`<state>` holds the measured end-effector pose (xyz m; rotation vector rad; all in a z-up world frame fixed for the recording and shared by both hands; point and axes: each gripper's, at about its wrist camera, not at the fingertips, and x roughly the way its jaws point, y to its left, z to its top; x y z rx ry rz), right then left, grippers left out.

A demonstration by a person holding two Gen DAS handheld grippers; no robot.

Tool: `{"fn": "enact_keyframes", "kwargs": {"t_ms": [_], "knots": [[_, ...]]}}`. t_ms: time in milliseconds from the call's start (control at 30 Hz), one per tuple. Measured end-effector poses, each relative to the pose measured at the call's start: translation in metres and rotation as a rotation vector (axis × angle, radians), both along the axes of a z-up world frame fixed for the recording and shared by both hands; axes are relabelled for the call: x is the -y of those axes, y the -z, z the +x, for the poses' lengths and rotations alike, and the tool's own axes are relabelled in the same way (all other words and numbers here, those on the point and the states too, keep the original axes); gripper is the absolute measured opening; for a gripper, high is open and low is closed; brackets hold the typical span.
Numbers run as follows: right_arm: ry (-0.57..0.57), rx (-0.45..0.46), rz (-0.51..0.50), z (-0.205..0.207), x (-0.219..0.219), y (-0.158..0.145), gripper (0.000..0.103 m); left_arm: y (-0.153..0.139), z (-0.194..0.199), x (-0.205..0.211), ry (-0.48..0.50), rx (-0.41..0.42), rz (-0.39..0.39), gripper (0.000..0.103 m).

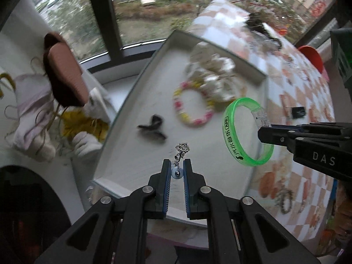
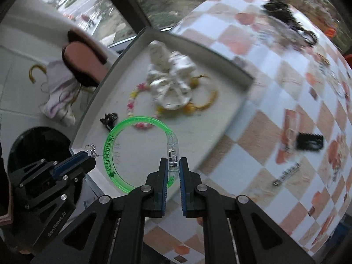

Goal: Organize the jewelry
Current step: 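Carry the bangle and charm into the grey tray and open both tools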

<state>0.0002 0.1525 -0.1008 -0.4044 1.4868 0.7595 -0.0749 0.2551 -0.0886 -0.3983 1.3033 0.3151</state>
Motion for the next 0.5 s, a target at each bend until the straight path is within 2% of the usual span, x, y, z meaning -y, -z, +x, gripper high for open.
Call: {"fn": "enact_keyframes", "kwargs": {"t_ms": [233,500], "knots": [[-0.050,-0.034,-0.076,-0.012,-0.027,0.035,0.011,0.026,-0.002,-0.015,-0.020,-0.050,0.034,0.015],[-0.043,-0.061,-0.134,-0.013,-0.027,0.063,0.011,0.045,0.002,-0.014,-0.005,-0.091,0.050,0.015]]}}
